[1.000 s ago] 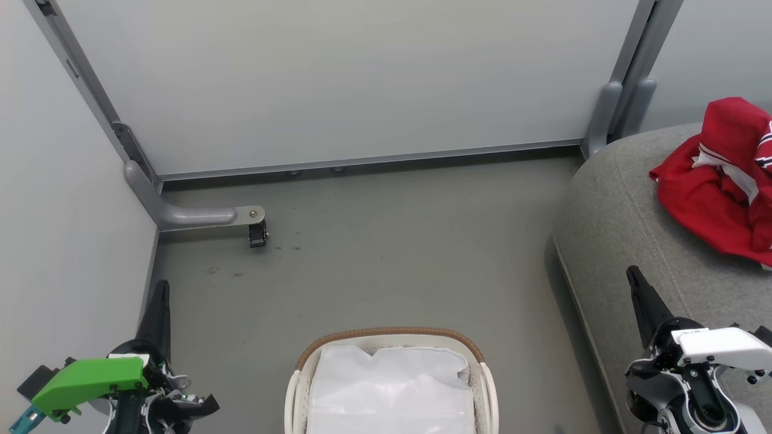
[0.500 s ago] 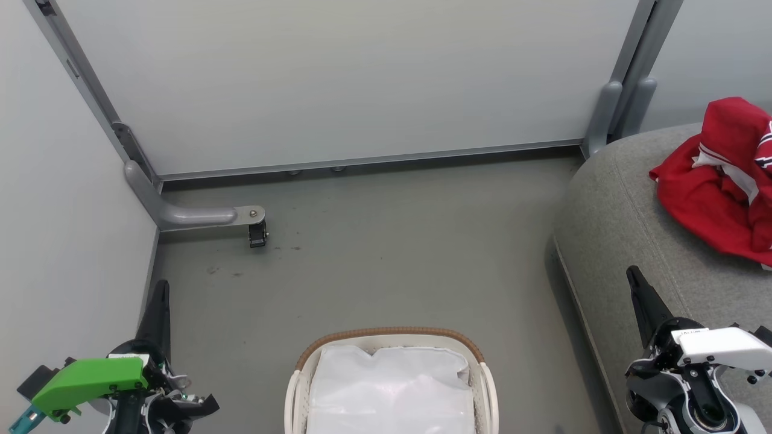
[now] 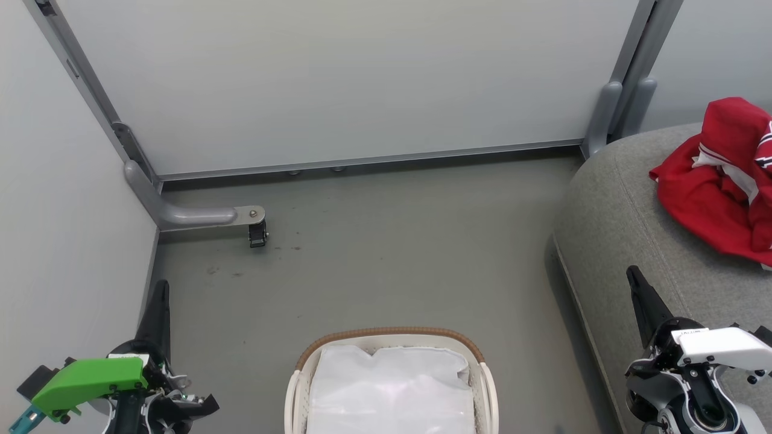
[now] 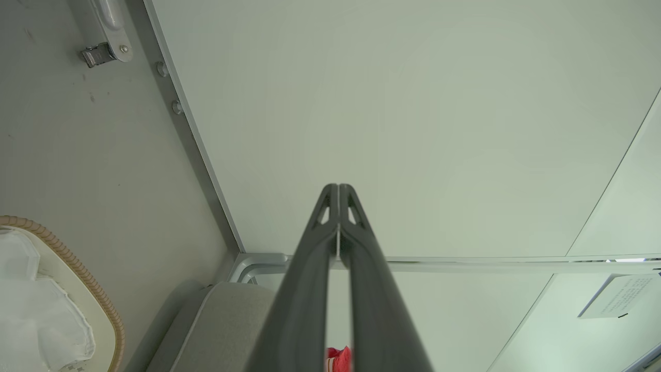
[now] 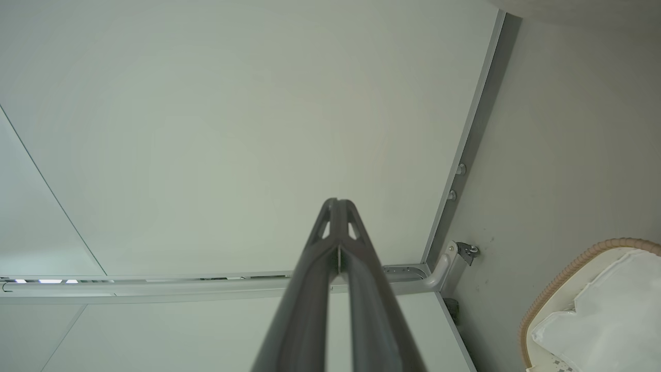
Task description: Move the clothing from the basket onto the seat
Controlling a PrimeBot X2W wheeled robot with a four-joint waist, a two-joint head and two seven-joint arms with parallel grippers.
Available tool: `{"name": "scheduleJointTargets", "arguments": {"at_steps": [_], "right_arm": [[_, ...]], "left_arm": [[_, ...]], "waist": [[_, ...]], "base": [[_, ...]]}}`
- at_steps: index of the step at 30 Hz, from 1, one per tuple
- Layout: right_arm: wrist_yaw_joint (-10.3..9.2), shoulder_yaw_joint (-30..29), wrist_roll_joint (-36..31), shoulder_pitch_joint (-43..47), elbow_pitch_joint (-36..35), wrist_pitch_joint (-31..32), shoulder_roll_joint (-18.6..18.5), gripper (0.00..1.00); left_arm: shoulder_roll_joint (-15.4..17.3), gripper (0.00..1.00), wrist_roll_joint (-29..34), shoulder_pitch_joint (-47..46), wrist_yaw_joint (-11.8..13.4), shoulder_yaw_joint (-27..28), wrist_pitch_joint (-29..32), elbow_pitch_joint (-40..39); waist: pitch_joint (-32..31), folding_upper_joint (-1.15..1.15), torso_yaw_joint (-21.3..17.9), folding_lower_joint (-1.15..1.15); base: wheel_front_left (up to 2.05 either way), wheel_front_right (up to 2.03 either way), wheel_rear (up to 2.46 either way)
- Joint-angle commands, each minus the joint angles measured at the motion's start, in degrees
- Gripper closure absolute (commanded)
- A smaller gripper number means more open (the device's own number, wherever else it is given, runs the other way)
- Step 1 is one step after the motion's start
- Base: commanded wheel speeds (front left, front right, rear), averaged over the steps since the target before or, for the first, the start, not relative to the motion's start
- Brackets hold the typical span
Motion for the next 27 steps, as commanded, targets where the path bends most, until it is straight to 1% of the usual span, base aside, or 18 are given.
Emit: {"name": "scheduleJointTargets", "arguments": {"at_steps": [1,27], "right_arm": [[0.00,-0.13,0.18,0.58,-0.19,0.08,-0.34,1.00],[0.00,-0.12,0.18,0.58,-0.18,0.07,-0.34,1.00]], "left_arm": [[0.04,1.00,-0.01,-0.66,0.08,0.18,0.25,-0.06],[0.02,1.00,0.02,-0.67,0.08,0.19,0.24,-0.06]], "waist": [[0.00,0.00,0.00,0.00],[0.00,0.00,0.00,0.00]], "base": [[0.00,0.00,0.00],[0.00,0.00,0.00]]}}
